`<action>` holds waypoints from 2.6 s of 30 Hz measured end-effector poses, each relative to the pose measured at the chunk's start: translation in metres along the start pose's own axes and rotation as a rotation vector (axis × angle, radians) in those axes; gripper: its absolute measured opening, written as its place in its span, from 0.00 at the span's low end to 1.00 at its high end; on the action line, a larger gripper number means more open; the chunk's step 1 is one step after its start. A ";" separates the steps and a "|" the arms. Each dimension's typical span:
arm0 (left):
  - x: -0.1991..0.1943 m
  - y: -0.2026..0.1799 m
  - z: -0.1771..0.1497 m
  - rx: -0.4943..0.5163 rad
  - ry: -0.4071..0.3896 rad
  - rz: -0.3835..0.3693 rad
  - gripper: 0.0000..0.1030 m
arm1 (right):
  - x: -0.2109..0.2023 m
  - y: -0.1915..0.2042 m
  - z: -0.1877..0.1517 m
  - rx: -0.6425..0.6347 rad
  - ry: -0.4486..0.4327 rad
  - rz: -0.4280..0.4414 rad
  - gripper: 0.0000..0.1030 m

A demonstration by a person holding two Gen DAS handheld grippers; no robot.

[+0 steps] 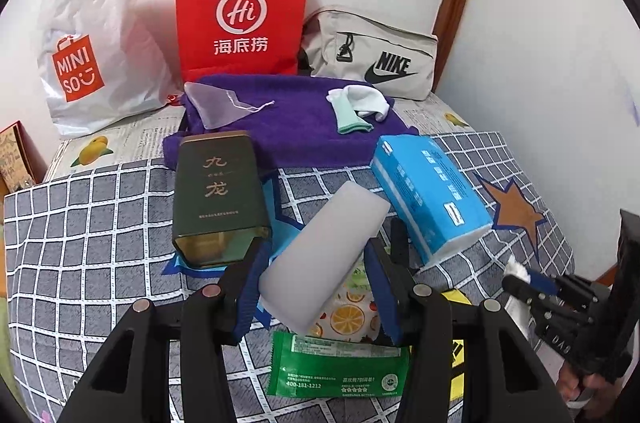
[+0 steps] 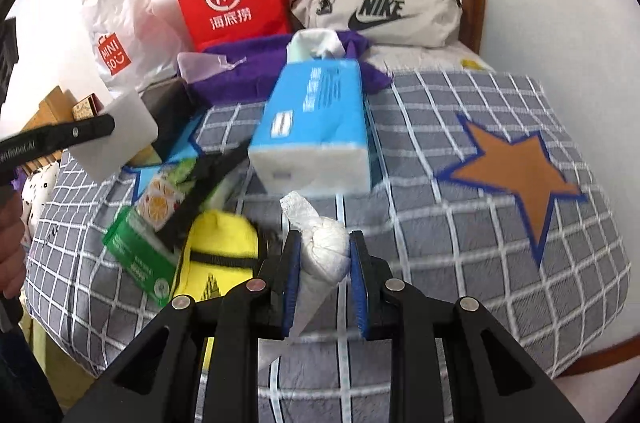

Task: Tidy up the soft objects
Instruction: 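Grasp and lift the white plastic bag with the right tool while the left tool holds the foam block, then carry the foam block and plastic bag onto the purple towel and open both tools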

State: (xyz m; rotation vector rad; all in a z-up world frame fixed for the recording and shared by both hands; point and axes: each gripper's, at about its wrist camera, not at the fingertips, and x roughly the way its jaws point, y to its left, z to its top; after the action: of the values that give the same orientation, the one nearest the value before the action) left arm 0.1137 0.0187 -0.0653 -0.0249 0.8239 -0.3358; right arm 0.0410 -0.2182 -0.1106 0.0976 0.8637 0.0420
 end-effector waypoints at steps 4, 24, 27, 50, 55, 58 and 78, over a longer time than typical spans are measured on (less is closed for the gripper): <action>0.002 0.005 0.006 -0.019 -0.001 0.006 0.46 | 0.002 0.005 0.022 -0.036 -0.020 0.027 0.23; 0.018 0.037 0.060 -0.075 -0.023 0.084 0.46 | 0.043 0.023 0.125 -0.108 -0.051 0.223 0.23; 0.026 0.046 0.070 -0.087 -0.017 0.104 0.46 | 0.052 0.020 0.145 -0.099 -0.057 0.241 0.23; 0.103 0.080 0.181 -0.146 -0.003 0.164 0.46 | 0.115 0.022 0.287 -0.154 -0.109 0.255 0.23; 0.128 0.085 0.185 -0.152 0.019 0.154 0.46 | 0.137 0.020 0.290 -0.182 -0.088 0.234 0.23; 0.146 0.089 0.184 -0.150 0.055 0.173 0.46 | 0.152 0.015 0.289 -0.165 -0.067 0.235 0.23; 0.191 0.112 0.170 -0.194 0.171 0.145 0.46 | 0.240 0.006 0.262 -0.254 0.192 0.174 0.24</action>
State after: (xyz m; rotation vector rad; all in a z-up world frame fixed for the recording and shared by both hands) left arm 0.3888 0.0488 -0.1032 -0.1177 1.0199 -0.1211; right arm 0.3961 -0.2115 -0.1219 -0.0711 1.0328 0.3278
